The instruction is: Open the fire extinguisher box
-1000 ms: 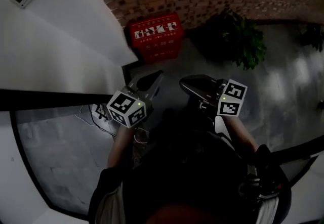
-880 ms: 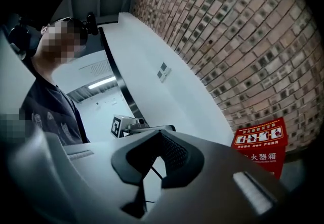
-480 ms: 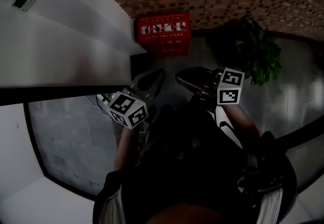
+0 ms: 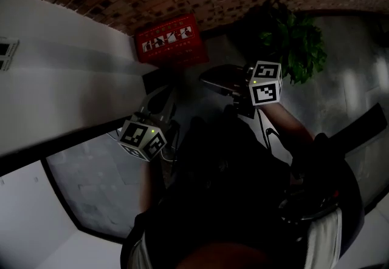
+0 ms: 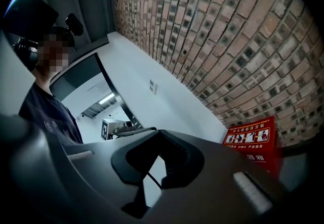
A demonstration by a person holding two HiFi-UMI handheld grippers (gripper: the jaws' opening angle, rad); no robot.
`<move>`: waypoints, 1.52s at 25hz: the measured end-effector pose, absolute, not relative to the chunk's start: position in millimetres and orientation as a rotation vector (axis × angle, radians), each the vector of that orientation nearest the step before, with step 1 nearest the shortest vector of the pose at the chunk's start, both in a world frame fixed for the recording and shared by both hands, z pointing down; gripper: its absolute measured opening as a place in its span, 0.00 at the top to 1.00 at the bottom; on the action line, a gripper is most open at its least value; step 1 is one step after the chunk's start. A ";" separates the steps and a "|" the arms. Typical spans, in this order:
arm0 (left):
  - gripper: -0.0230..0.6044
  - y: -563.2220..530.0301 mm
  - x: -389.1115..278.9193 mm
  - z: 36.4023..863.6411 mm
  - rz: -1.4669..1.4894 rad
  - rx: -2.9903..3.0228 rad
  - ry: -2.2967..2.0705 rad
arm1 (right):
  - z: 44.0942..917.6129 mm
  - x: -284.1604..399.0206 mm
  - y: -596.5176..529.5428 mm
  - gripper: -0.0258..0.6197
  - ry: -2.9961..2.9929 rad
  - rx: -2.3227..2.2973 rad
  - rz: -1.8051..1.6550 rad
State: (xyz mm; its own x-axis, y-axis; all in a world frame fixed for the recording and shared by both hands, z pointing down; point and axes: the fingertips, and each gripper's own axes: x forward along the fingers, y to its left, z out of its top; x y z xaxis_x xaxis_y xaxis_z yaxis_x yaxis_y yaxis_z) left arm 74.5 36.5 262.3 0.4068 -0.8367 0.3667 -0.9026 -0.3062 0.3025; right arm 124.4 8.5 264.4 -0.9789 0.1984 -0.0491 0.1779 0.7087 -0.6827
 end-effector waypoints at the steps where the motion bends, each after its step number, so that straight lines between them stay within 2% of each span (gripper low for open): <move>1: 0.96 32.7 76.1 263.7 0.204 2.215 -1.474 | 265.4 126.2 4.9 0.96 -2.878 -0.307 1.146; 13: 0.96 4.0 19.5 274.9 0.119 2.313 -1.341 | 269.7 69.3 2.4 0.96 -2.867 -0.155 1.080; 25: 0.96 -26.9 -97.6 266.0 0.052 2.437 -1.177 | 263.3 -56.2 1.8 0.96 -2.839 0.023 0.911; 32: 0.96 -35.6 -119.2 263.1 0.066 2.482 -1.118 | 264.0 -84.7 0.3 0.96 -2.809 0.054 0.903; 38: 0.96 -44.0 -108.1 263.0 0.022 2.505 -1.029 | 258.6 -71.9 -6.0 0.96 -2.811 0.174 0.899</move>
State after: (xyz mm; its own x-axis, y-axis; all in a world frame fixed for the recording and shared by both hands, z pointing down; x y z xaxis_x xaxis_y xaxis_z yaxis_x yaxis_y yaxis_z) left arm -108.1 -44.0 263.0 0.7245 -0.6671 0.1737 -0.6738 -0.6322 0.3824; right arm -71.9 -6.0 258.6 -0.9760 -0.0546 0.2108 -0.1668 0.8099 -0.5624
